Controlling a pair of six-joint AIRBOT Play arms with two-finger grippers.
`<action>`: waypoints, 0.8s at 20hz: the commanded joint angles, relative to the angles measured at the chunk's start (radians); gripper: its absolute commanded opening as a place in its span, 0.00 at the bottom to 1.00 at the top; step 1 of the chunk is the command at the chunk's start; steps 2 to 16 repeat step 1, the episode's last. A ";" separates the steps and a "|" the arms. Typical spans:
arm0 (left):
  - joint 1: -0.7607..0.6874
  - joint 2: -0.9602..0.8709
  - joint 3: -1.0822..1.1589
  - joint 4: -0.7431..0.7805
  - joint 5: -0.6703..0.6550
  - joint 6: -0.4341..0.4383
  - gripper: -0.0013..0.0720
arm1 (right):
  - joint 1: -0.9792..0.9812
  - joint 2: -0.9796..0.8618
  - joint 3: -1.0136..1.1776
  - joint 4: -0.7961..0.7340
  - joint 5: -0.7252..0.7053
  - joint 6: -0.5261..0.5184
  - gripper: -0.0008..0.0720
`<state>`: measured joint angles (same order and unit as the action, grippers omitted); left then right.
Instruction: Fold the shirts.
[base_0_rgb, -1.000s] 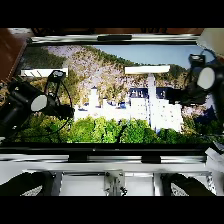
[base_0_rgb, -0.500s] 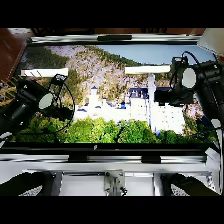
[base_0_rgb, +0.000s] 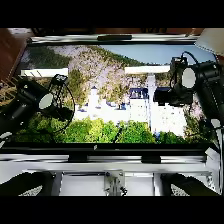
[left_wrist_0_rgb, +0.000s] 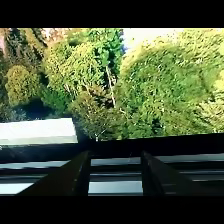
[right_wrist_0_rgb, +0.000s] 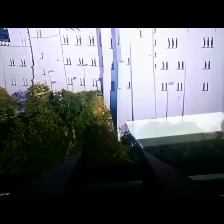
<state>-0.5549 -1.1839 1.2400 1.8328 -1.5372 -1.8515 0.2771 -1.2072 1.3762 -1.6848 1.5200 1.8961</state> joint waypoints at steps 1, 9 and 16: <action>0.001 -0.001 0.001 0.000 -0.001 0.000 0.58 | 0.001 0.000 0.001 0.000 0.000 -0.002 0.63; 0.001 -0.001 0.001 0.000 -0.001 0.000 0.58 | 0.001 0.000 0.001 0.000 0.000 -0.002 0.63; 0.001 -0.001 0.001 0.000 -0.001 0.000 0.58 | 0.001 0.000 0.001 0.000 0.000 -0.002 0.63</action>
